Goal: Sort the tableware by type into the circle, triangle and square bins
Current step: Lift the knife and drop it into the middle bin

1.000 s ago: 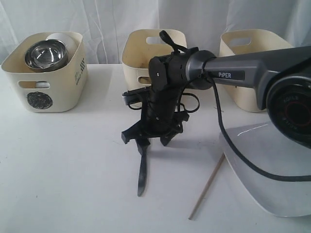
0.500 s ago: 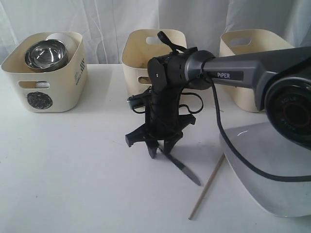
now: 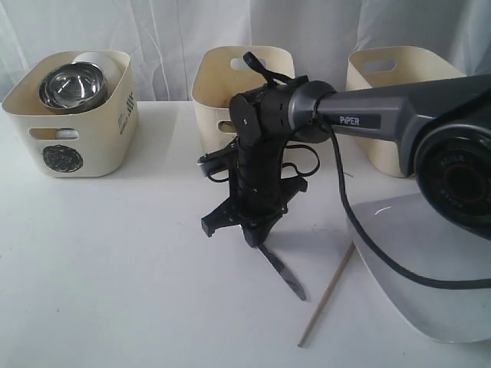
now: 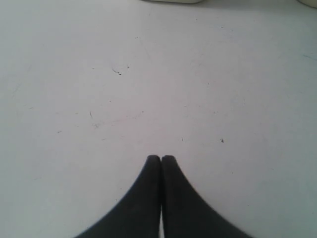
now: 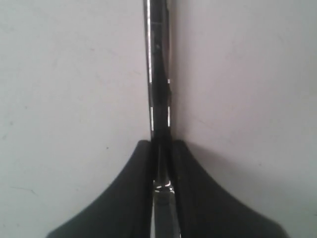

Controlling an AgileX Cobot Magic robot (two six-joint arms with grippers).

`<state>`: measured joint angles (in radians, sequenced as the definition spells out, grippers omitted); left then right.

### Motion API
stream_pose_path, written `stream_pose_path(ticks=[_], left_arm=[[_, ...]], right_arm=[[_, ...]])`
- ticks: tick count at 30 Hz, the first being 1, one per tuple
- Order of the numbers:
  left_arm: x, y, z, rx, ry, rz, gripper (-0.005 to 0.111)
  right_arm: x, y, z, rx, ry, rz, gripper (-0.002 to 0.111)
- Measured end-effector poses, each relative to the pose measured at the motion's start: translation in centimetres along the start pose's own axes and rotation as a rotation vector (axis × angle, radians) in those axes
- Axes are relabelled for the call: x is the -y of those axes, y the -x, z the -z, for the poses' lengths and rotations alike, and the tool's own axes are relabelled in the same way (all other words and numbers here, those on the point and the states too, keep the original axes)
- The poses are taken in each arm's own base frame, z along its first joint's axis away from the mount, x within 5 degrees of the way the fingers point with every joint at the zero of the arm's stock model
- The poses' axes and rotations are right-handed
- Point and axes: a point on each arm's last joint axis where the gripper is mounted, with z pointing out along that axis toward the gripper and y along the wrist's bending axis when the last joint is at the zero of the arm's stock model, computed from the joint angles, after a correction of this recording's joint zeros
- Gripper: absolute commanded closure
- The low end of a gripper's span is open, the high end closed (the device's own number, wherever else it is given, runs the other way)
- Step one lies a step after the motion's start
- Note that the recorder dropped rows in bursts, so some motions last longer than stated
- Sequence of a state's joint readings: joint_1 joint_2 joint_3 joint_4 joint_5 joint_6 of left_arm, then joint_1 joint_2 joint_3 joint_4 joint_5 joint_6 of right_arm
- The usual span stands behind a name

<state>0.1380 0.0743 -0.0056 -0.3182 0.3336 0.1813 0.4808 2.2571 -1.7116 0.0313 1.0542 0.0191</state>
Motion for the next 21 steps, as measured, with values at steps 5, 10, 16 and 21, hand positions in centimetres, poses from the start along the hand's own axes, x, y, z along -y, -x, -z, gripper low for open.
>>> stream_pose_path(ticks=[5, 10, 16, 21], left_arm=[[0.0, 0.0, 0.0, 0.000, 0.000, 0.000, 0.107], [0.0, 0.0, 0.0, 0.000, 0.000, 0.000, 0.107], [0.0, 0.0, 0.0, 0.000, 0.000, 0.000, 0.107], [0.0, 0.0, 0.0, 0.000, 0.000, 0.000, 0.107]], right_arm=[[-0.3, 0.5, 1.2, -0.015, 0.016, 0.066, 0.108], [-0.9, 2.0, 6.3, 0.124, 0.028, 0.108, 0.108], [-1.3, 2.4, 12.0, 0.269, 0.058, 0.156, 0.108], [0.2, 3.4, 16.1, 0.477, 0.174, 0.091, 0.108]])
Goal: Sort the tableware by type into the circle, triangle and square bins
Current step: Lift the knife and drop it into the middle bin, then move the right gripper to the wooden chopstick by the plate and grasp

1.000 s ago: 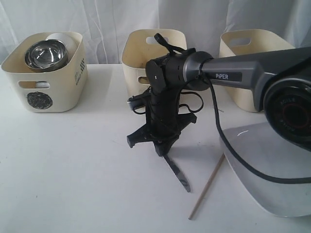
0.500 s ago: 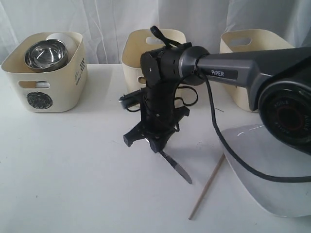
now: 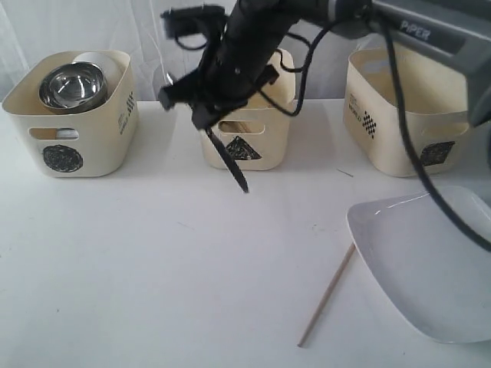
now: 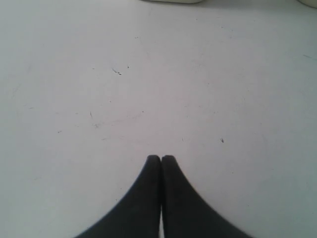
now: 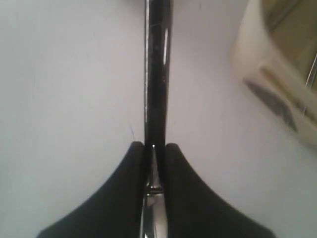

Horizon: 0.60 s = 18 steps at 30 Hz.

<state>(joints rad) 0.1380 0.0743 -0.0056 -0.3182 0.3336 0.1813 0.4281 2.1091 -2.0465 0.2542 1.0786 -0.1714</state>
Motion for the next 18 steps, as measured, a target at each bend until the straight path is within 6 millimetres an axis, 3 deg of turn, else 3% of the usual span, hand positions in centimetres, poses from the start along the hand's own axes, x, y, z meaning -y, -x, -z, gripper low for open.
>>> stream_pose_path(ticks=[4, 8, 13, 18], left_arm=[[0.0, 0.0, 0.0, 0.000, 0.000, 0.000, 0.107], [0.0, 0.0, 0.0, 0.000, 0.000, 0.000, 0.107], [0.0, 0.0, 0.0, 0.000, 0.000, 0.000, 0.107], [0.0, 0.0, 0.0, 0.000, 0.000, 0.000, 0.107]], right_arm=[[2.7, 1.9, 3.0, 0.216, 0.110, -0.111, 0.108], [6.0, 2.5, 4.6, 0.344, 0.174, -0.199, 0.108], [9.7, 2.7, 4.5, 0.475, 0.195, -0.230, 0.108], [11.5, 3.8, 3.5, 0.675, 0.244, -0.213, 0.108]])
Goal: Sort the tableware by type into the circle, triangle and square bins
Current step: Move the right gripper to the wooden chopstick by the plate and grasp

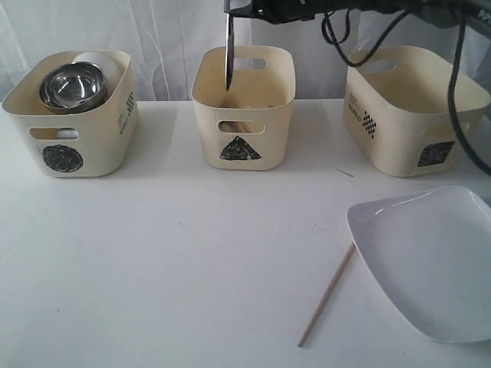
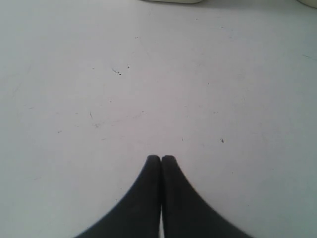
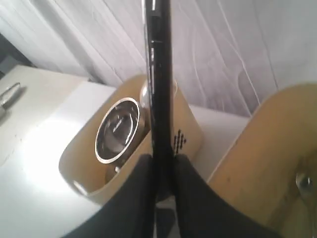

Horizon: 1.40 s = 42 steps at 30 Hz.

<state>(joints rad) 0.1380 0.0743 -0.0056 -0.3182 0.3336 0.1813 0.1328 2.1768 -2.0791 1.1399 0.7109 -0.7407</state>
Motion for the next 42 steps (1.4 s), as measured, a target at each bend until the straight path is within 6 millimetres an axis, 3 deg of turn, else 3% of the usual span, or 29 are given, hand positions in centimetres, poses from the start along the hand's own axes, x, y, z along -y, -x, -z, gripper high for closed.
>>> stream_pose_path(ticks=[6, 10, 14, 19, 21, 24, 28, 31, 34, 37, 42], left_arm=[[0.0, 0.0, 0.0, 0.000, 0.000, 0.000, 0.107], [0.0, 0.0, 0.0, 0.000, 0.000, 0.000, 0.107], [0.0, 0.0, 0.0, 0.000, 0.000, 0.000, 0.107], [0.0, 0.0, 0.0, 0.000, 0.000, 0.000, 0.107], [0.0, 0.0, 0.0, 0.000, 0.000, 0.000, 0.107], [0.0, 0.0, 0.0, 0.000, 0.000, 0.000, 0.107], [0.0, 0.0, 0.0, 0.000, 0.000, 0.000, 0.107], [0.0, 0.0, 0.0, 0.000, 0.000, 0.000, 0.107], [0.0, 0.0, 0.0, 0.000, 0.000, 0.000, 0.107], [0.0, 0.0, 0.0, 0.000, 0.000, 0.000, 0.107], [0.0, 0.0, 0.0, 0.000, 0.000, 0.000, 0.107]], right_arm=[[3.6, -1.4, -3.0, 0.176, -0.093, 0.033, 0.107], [6.3, -3.1, -4.4, 0.191, -0.199, 0.008, 0.088], [7.1, -4.1, -4.9, 0.164, -0.206, 0.013, 0.069], [6.4, -4.3, -4.9, 0.128, -0.150, 0.033, 0.071], [5.9, -4.1, -4.7, 0.108, -0.110, 0.005, 0.080], [5.4, -3.5, -3.3, 0.027, -0.068, -0.036, 0.108], [4.6, -3.6, -0.4, -0.247, -0.129, 0.019, 0.108], [4.6, -4.7, 2.4, -0.558, -0.337, 0.098, 0.108], [4.2, -6.5, 4.8, -0.759, -0.545, 0.031, 0.108], [1.5, -7.9, 6.8, -0.813, -0.637, -0.007, 0.108], [-5.6, -12.0, 9.8, -0.807, -0.647, -0.074, 0.108]])
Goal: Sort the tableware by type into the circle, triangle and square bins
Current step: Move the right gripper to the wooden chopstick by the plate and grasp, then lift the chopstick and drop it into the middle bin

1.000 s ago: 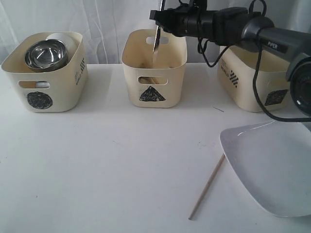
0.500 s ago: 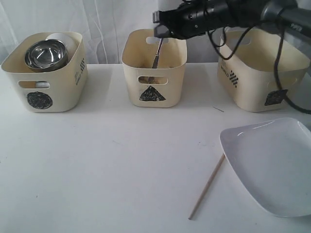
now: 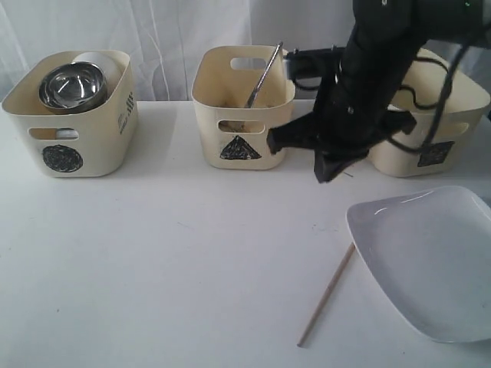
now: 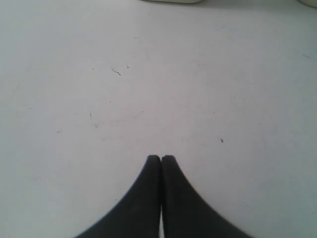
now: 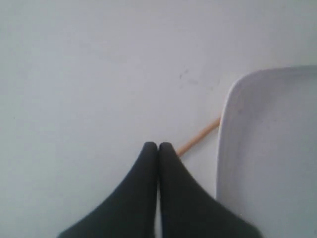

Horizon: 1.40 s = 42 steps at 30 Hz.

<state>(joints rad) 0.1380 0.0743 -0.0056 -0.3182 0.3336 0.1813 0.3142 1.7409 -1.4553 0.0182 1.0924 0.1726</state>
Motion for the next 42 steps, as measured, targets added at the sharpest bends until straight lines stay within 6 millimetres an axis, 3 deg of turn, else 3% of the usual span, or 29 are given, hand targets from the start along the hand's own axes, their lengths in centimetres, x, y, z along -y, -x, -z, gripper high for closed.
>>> stream_pose_path(ticks=[3, 6, 10, 12, 14, 20, 29, 34, 42], left_arm=[[0.0, 0.0, 0.0, 0.000, 0.000, 0.000, 0.107], [0.0, 0.0, 0.0, 0.000, 0.000, 0.000, 0.107], [0.0, 0.0, 0.0, 0.000, 0.000, 0.000, 0.107], [0.0, 0.0, 0.0, 0.000, 0.000, 0.000, 0.107], [0.0, 0.0, 0.0, 0.000, 0.000, 0.000, 0.107], [0.0, 0.0, 0.0, 0.000, 0.000, 0.000, 0.107], [0.0, 0.0, 0.0, 0.000, 0.000, 0.000, 0.107], [0.0, 0.0, 0.0, 0.000, 0.000, 0.000, 0.107], [0.0, 0.0, 0.0, 0.000, 0.000, 0.000, 0.107]], right_arm=[[-1.4, -3.4, -0.4, -0.008, 0.016, -0.059, 0.106], [-1.9, -5.5, -2.2, -0.045, 0.064, -0.138, 0.092], [-3.1, -6.3, -4.7, -0.103, 0.180, -0.222, 0.065], [-3.5, -6.3, -5.7, -0.126, 0.202, -0.228, 0.056], [-3.6, -6.3, -6.9, -0.153, 0.194, -0.230, 0.054], [-2.5, -6.8, -10.1, -0.237, 0.043, -0.291, 0.054], [-2.1, -6.9, -12.4, -0.269, -0.018, -0.345, 0.054], [-2.3, -6.5, -13.0, -0.230, 0.005, -0.361, 0.084], [-2.4, -5.8, -13.5, -0.147, 0.035, -0.351, 0.108]])
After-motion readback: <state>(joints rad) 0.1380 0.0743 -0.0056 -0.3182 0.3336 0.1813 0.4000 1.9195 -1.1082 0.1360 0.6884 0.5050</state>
